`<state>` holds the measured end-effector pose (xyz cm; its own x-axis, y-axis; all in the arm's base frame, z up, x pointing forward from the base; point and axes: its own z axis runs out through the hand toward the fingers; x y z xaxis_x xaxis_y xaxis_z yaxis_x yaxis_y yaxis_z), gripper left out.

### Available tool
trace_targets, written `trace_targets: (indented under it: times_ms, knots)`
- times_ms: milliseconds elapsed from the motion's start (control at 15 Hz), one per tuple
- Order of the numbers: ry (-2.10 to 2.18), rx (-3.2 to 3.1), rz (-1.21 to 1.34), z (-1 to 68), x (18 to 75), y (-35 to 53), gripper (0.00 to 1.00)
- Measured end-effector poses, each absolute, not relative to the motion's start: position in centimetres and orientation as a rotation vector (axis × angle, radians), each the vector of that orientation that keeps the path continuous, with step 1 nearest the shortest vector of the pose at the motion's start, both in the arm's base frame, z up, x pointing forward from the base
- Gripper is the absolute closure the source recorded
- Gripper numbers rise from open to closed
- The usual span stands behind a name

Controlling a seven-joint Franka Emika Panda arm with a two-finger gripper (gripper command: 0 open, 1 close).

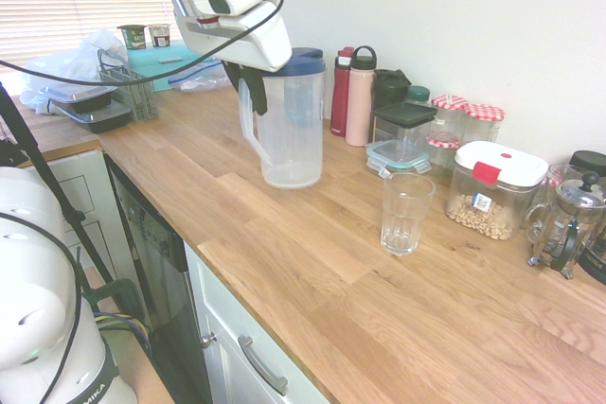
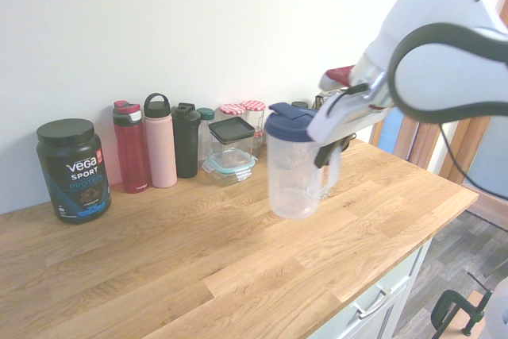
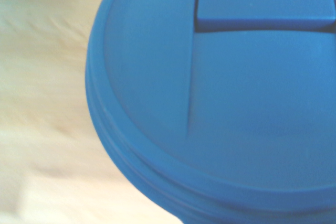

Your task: Pour me some water

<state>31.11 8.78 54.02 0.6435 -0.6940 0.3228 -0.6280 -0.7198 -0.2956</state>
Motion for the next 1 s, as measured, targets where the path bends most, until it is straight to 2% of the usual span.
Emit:
trace_targets:
  times_ms: [400,1000]
  knots:
    - [1.276,-2.583,-0.639,51.7,36.3,22.7,1.00]
    - [1.264,-2.574,-0.703,46.8,40.6,26.2,1.00]
